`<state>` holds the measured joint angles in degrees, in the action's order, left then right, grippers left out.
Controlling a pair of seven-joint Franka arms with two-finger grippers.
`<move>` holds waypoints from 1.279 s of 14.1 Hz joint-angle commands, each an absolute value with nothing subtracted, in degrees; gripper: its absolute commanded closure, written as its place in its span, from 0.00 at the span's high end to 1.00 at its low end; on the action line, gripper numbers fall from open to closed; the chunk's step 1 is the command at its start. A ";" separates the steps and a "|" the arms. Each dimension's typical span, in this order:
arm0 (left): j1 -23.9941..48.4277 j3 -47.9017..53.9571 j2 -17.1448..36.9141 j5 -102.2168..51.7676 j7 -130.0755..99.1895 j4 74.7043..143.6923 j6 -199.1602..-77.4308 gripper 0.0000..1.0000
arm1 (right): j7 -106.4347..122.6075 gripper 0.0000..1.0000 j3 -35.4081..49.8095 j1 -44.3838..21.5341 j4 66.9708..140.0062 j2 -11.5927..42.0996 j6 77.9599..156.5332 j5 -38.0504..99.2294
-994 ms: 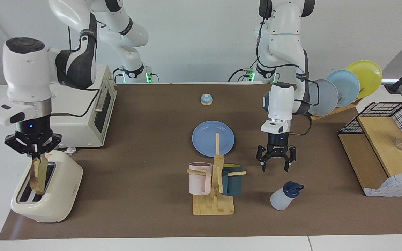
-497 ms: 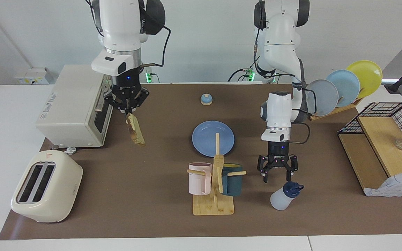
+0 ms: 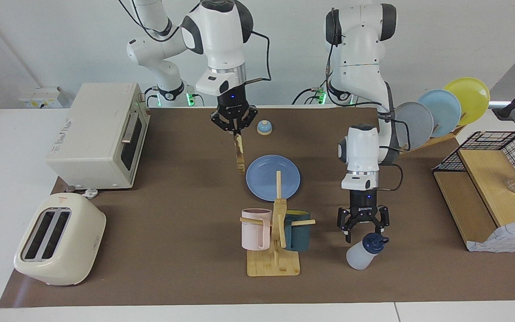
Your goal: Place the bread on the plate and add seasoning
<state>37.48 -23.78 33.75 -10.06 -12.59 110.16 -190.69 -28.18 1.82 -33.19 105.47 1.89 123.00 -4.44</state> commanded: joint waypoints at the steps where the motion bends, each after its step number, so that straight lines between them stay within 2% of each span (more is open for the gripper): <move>1: 36.56 -24.08 35.86 -10.37 -13.62 105.83 -188.54 1.00 | -31.37 0.00 1.49 -34.63 106.44 4.73 129.62 -3.52; 5: 36.21 -24.08 36.73 -10.11 -13.62 104.59 -187.91 1.00 | -36.72 0.00 1.49 -38.74 106.44 9.30 136.65 -3.52; 10: 36.21 -23.73 36.91 -10.11 -13.62 103.98 -187.29 1.00 | -37.53 0.00 1.49 -41.39 106.70 10.55 138.69 -3.60; 18: 35.16 -23.03 38.76 -10.02 -13.62 101.43 -186.33 1.00 | -37.97 0.00 1.49 -41.84 109.34 12.92 145.63 -3.60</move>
